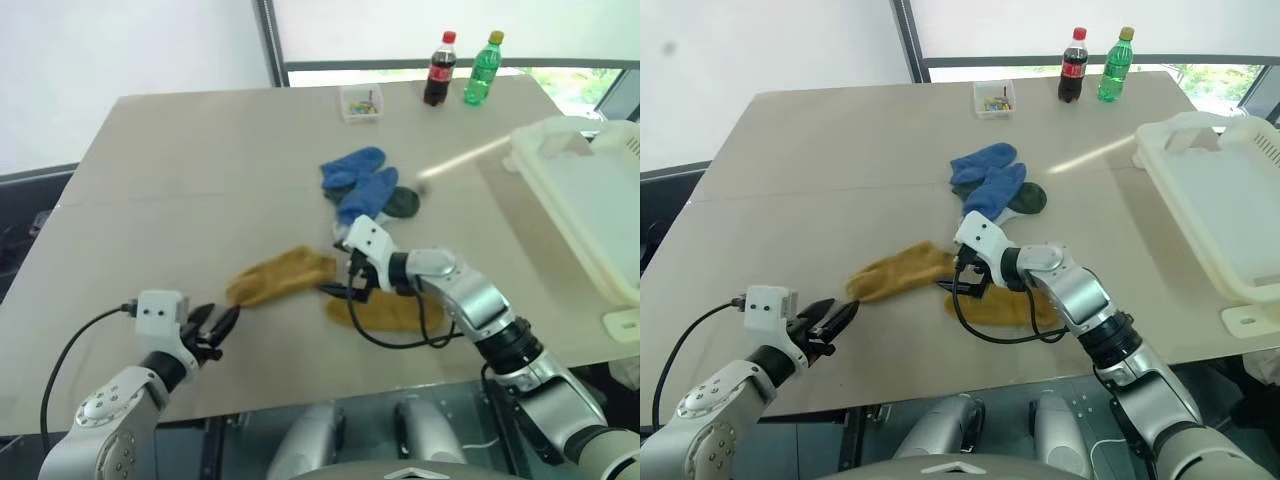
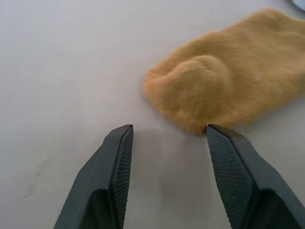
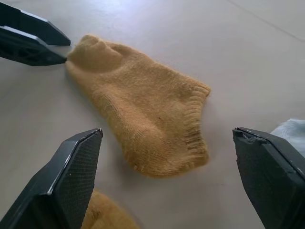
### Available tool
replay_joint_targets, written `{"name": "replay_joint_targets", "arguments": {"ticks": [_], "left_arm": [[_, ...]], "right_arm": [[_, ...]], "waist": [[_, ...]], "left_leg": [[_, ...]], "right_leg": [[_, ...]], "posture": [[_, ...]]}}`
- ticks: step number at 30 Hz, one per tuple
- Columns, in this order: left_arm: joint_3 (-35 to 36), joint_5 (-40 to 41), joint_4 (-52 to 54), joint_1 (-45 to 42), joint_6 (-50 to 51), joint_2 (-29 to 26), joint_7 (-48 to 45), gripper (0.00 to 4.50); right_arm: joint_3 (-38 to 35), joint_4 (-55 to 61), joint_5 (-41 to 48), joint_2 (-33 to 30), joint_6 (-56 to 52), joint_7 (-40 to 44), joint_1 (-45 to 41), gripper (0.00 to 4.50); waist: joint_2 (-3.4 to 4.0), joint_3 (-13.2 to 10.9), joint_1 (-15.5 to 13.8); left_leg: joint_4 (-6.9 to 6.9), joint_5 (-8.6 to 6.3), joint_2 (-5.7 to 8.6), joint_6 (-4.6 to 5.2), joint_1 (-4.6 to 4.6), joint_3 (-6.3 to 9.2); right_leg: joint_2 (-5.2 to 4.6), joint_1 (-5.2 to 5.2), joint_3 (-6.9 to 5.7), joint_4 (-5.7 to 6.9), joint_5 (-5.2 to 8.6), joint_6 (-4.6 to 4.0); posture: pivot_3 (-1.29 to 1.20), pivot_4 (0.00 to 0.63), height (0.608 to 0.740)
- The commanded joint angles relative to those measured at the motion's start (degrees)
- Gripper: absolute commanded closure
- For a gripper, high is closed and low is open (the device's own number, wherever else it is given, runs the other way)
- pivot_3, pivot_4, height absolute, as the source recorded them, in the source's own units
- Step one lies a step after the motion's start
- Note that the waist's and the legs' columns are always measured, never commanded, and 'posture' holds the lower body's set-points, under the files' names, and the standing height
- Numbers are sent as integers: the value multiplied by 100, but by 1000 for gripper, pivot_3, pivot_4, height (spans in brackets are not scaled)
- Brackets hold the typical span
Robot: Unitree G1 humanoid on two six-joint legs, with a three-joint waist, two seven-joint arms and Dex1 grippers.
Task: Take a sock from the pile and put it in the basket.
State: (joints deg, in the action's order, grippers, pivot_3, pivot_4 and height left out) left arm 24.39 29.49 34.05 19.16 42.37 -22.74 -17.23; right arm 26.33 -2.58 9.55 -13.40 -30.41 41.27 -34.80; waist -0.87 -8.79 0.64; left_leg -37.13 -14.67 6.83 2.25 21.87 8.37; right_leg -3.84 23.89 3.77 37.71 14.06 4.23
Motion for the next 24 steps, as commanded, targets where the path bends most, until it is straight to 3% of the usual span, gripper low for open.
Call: {"name": "replay_joint_targets", "arguments": {"ticks": [1, 16, 19, 21, 24], "left_arm": [[231, 148, 247, -111, 106, 105, 275, 1954], [-34, 589, 197, -913, 805, 354, 872, 1954], [-166, 554, 179, -1103, 985, 383, 1014, 1883], [-239, 503, 118, -1172, 1013, 395, 1055, 1883], [-353, 427, -21, -1228, 1004, 365, 1044, 2635]], "right_arm": [[-89, -122, -107, 121, 248, 41, -189, 0], [-205, -513, -249, 444, -176, 36, -272, 0], [-182, -706, -319, 548, -243, -30, -294, 804], [-195, -811, -370, 588, -242, -73, -299, 1848], [-239, -932, -429, 615, -222, -118, -302, 3114]], "waist": [[0, 0, 1], [0, 0, 11], [0, 1, 14], [1, 0, 19], [2, 1, 22]], "left_leg": [[0, 0, 0, 0, 0, 0], [0, 0, 0, -2, 1, 1], [0, 1, 0, -3, 0, 1], [0, 1, 0, -3, 1, 0], [0, 1, 0, -3, 1, -1]], "right_leg": [[1, 1, 0, 0, 0, 0], [4, 4, 1, 2, 0, 0], [4, 3, 0, 3, 0, 0], [4, 4, 1, 4, 0, -1], [5, 5, 3, 3, 0, -1]], "posture": [[0, 150, 740], [0, 150, 740], [0, 150, 740], [0, 150, 740], [0, 150, 740]]}}
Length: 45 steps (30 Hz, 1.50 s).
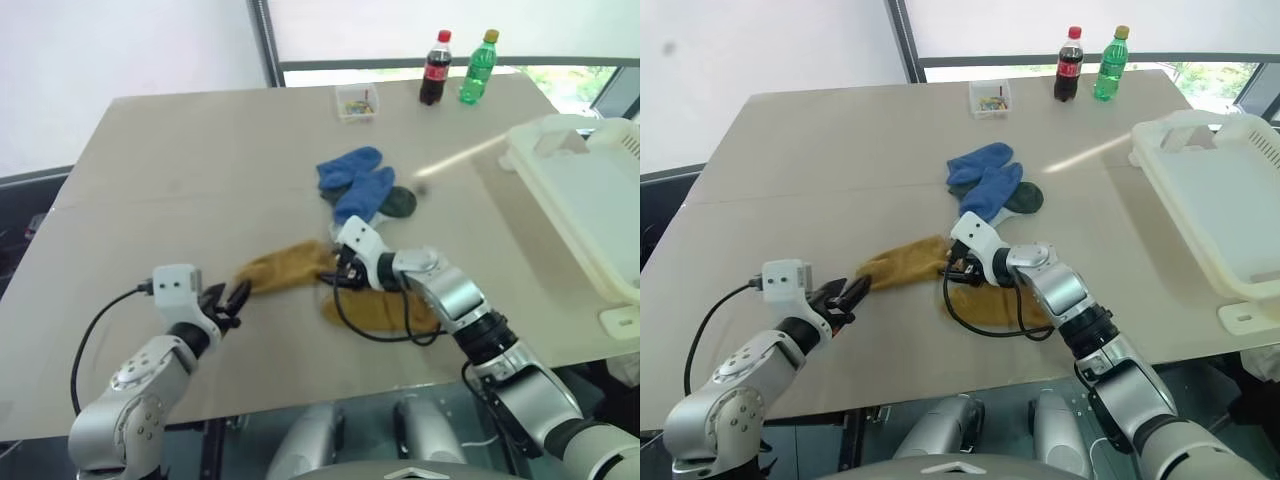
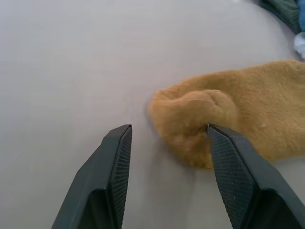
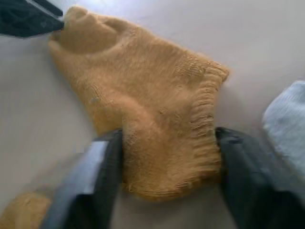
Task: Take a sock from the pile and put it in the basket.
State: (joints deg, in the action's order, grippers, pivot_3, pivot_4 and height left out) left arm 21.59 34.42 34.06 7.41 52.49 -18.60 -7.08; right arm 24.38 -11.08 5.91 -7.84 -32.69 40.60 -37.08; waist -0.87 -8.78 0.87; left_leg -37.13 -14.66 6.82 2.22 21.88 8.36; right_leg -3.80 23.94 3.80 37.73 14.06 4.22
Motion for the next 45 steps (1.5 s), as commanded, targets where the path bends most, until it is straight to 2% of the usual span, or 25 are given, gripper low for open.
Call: {"name": "replay_joint_targets", "arguments": {"ticks": [1, 2, 3, 4, 12, 19, 23, 28, 34, 38, 45], "left_arm": [[-87, -57, -54, -74, -32, -40, 2, 3049], [-107, -60, -84, -100, -61, -37, -24, 3446], [-125, -80, -104, -120, -104, -41, -45, 4031], [-136, -92, -132, -146, -209, -32, -94, 4460], [-35, 212, -209, -304, -680, 28, -534, 4460], [-135, 149, -475, -390, -872, -211, -882, 4460], [-131, 507, -407, -486, -723, -329, -1182, 4460], [-392, 1612, -106, -675, 57, -703, -1722, 4460], [-873, 2286, -62, -1010, 652, -1086, -1982, 4460], [-1157, 2327, -185, -1229, 787, -1285, -2116, 4460], [-1413, 2374, -190, -1250, 931, -1545, -2334, 4460]], "right_arm": [[-68, -93, -75, 61, 4, -59, -67, 3451], [-88, -104, -82, 50, 12, -51, -66, 3854], [-102, -96, -90, 34, 27, -43, -61, 4418], [-124, -63, -90, 11, 40, -37, -51, 4500], [-312, 745, 171, -282, -60, 231, 162, 4500], [-355, 1036, 251, -528, -215, 306, 350, 4500], [-606, 1507, 419, -757, -452, 309, 513, 4500], [-1288, 3131, 1055, -1741, -1327, 557, 1115, 4500], [-1959, 4713, 1726, -2698, -2240, 523, 2140, 4500], [-2249, 5192, 1865, -2922, -2467, 245, 2714, 4500], [-2216, 5284, 1630, -3063, -2138, -181, 3285, 4500]], "waist": [[2, 1, -1], [2, 1, 1], [2, 1, -2], [1, 2, -5], [1, 1, -17], [2, 1, -3], [2, 0, -20], [3, -2, -72], [6, -3, -44], [8, -5, -43], [7, -5, -54]], "left_leg": [[0, 0, 0, 0, -1, 0], [0, 0, 0, -1, -2, 0], [0, 1, -1, -1, -2, 0], [0, 1, 0, -2, -2, 1], [-1, 1, 0, -3, 3, 2], [4, 1, -2, -3, 2, 3], [2, 1, 0, -2, 7, 2], [2, -1, 3, 0, 15, 10], [6, -3, -1, 4, 17, 9], [6, -4, -1, 5, 13, 4], [2, -2, 0, 3, 13, 1]], "right_leg": [[0, 0, 0, 1, 0, 0], [1, 0, 0, 1, 0, 0], [1, 0, 0, 2, 0, 0], [1, -1, 0, 2, 0, 0], [-1, 0, -3, -2, 0, 0], [1, 1, -2, -2, 0, -1], [-3, 1, -3, -6, 0, -1], [-11, 2, -12, -16, 0, 0], [-10, 1, -10, -14, 1, 0], [-11, 0, -5, -12, 1, 1], [-12, -2, -2, -12, 1, 2]], "posture": [[0, 150, 740], [0, 150, 740], [0, 150, 740], [0, 150, 740], [0, 150, 740], [0, 150, 740], [0, 150, 740], [0, 150, 740], [0, 150, 740], [0, 150, 740], [0, 150, 740]]}}
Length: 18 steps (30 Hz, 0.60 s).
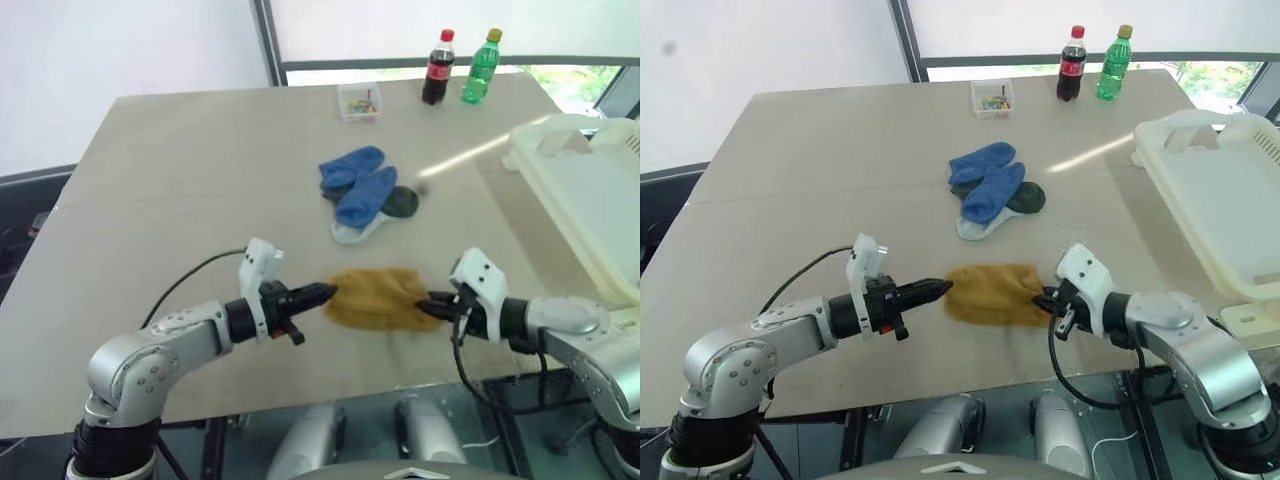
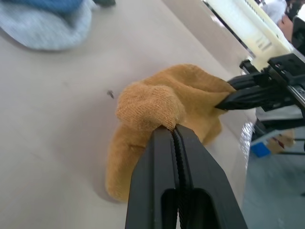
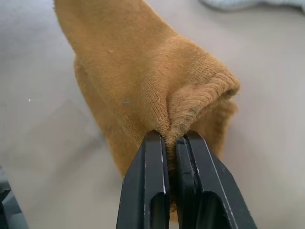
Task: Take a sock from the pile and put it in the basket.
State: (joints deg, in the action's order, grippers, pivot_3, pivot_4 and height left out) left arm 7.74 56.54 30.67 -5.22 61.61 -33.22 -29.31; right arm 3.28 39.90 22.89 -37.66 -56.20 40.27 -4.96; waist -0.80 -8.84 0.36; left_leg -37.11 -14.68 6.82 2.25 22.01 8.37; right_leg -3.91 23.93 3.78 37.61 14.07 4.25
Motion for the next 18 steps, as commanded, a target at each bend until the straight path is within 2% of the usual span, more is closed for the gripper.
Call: {"name": "replay_joint_targets", "arguments": {"ticks": [1, 9, 12, 15, 18], "left_arm": [[-45, 158, 185, 57, 24, -121, -146, 4460], [-161, 102, 305, 221, -19, -359, -277, 4460], [-326, -103, 248, 241, -118, -295, -197, 4460], [-431, -188, 153, 239, -175, -166, -126, 3580], [-560, -304, 11, 200, -253, 10, -96, 2224]], "right_arm": [[-111, 153, -86, -80, 262, -197, 102, 4500], [-91, 82, -21, -233, 380, -162, 220, 4500], [-10, 28, -33, -332, 429, -127, 298, 4500], [24, 18, 55, -441, 409, -6, 344, 4500], [-15, -151, 91, -419, 499, 9, 369, 4500]], "waist": [[0, 0, -7], [-1, -1, -87], [-1, -1, -119], [-1, -1, -125], [-2, -1, -123]], "left_leg": [[0, 0, 0, 0, 0, 0], [0, 0, 0, 0, 0, 0], [1, 0, 0, 0, 3, 1], [0, 0, 0, 0, 3, 0], [0, 0, 0, 0, 3, 1]], "right_leg": [[0, 0, 1, 0, 0, 0], [-1, -1, 0, -2, 0, 0], [-1, -1, -2, -8, 0, 0], [-3, -2, -2, -9, 0, 0], [-3, -2, -4, -10, 0, 0]], "posture": [[0, 150, 740], [0, 150, 740], [0, 150, 740], [0, 150, 740], [0, 150, 740]]}}
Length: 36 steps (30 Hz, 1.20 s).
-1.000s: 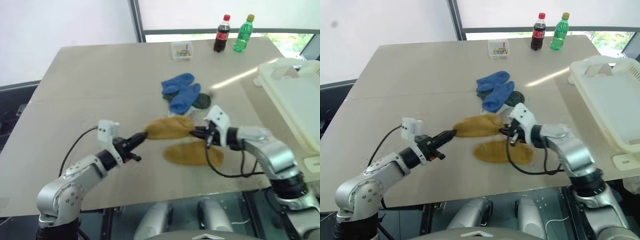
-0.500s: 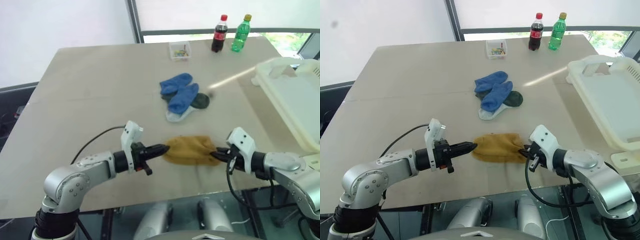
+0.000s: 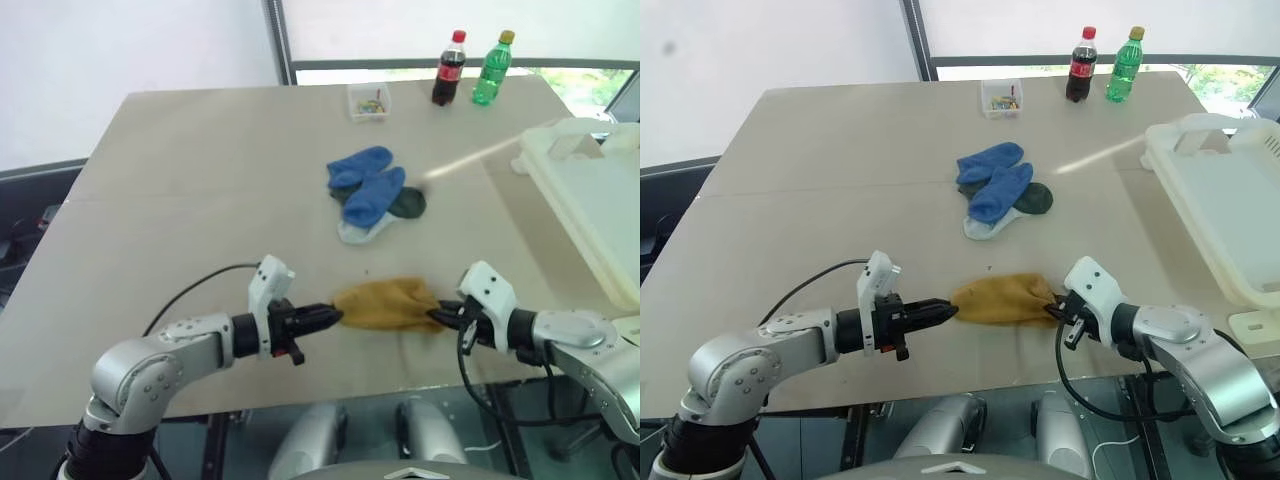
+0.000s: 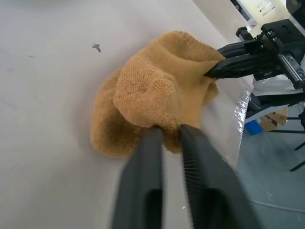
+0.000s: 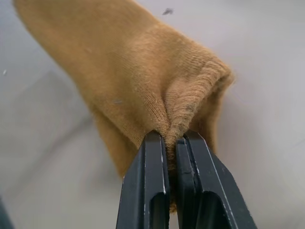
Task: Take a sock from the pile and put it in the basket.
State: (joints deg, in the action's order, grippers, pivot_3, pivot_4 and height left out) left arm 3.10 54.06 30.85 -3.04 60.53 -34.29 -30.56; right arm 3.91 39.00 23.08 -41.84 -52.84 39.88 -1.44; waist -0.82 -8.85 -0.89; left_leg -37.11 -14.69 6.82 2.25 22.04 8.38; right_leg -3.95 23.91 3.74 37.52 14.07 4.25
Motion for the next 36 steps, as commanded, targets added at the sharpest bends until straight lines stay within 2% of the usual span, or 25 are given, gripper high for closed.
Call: {"name": "replay_joint_targets", "arguments": {"ticks": [1, 4, 5, 6, 8, 13, 20, 23, 31, 33, 36], "left_arm": [[-154, -120, -21, -18, -182, 109, -26, 1751], [-200, -247, -23, 21, -294, 69, -116, 289], [-149, -303, -11, 89, -360, -1, -180, 0], [-110, -345, -5, 142, -412, -58, -237, 0], [13, -446, 4, 318, -625, -264, -506, 0], [131, -690, -122, 553, -1049, -666, -1021, 0], [64, -1001, -577, 5, -1299, -571, -1046, 0], [-149, -1185, -716, -206, -1297, -422, -965, 0], [-107, -1271, -809, -392, -1415, -305, -1108, 0], [-387, -1598, -906, -522, -1560, -303, -1106, 0], [-1128, -2582, -1236, -650, -2171, -357, -1113, 0]], "right_arm": [[-69, -121, 20, -8, 215, 12, 12, 4124], [-39, -154, -74, -48, 348, -41, 22, 2820], [-90, -89, -122, -77, 425, -81, 74, 2244], [-122, -40, -159, -94, 480, -115, 111, 1930], [-350, 70, -72, -140, 609, -42, 272, 973], [-802, 164, 269, -158, 869, 246, 564, 973], [-1168, 147, 397, -66, 1016, 115, 699, 973], [-961, -24, 173, 6, 1091, -115, 442, 973], [330, -605, -750, 267, 1453, -447, -112, 973], [431, -698, -901, 269, 1547, -466, -145, 973], [423, -789, -983, 305, 1594, -503, -182, 973]], "waist": [[-1, -1, 4], [-1, -1, 4], [-1, -1, 4], [-1, -1, 4], [-1, -1, 3], [0, -1, 1], [-1, -2, -10], [0, -2, 7], [-2, -3, 8], [-2, -3, -7], [-2, -3, -4]], "left_leg": [[0, 0, 0, 0, 0, 0], [0, 0, 0, 0, 0, 0], [1, 0, 0, 0, 0, 0], [1, 0, 0, 0, 0, 0], [1, 0, 0, 0, 0, -1], [3, -1, 0, 1, 2, 0], [-1, -14, 0, 23, -1, 6], [-1, -13, 0, 21, -3, 4], [4, 0, -2, 1, -2, 5], [2, 0, 2, 1, 0, 4], [0, 0, 6, 2, -3, 4]], "right_leg": [[0, 0, 1, 0, 0, 0], [1, 1, 1, 1, 0, 0], [1, 1, 0, 0, 0, 0], [1, 1, 0, 0, 0, 0], [1, 1, 2, -1, 0, 0], [-1, -1, 0, -7, 0, 0], [-1, -11, -8, -9, 0, 1], [-1, -12, -7, -9, 0, 1], [2, -6, -6, -9, 0, 0], [-2, -7, -4, -10, 0, 0], [-5, -13, -6, -12, -1, 1]], "posture": [[0, 150, 740], [0, 150, 740], [0, 150, 740], [0, 150, 740], [0, 150, 740], [0, 150, 740], [0, 150, 740], [0, 150, 740], [0, 150, 740], [0, 150, 740], [0, 150, 740]]}}
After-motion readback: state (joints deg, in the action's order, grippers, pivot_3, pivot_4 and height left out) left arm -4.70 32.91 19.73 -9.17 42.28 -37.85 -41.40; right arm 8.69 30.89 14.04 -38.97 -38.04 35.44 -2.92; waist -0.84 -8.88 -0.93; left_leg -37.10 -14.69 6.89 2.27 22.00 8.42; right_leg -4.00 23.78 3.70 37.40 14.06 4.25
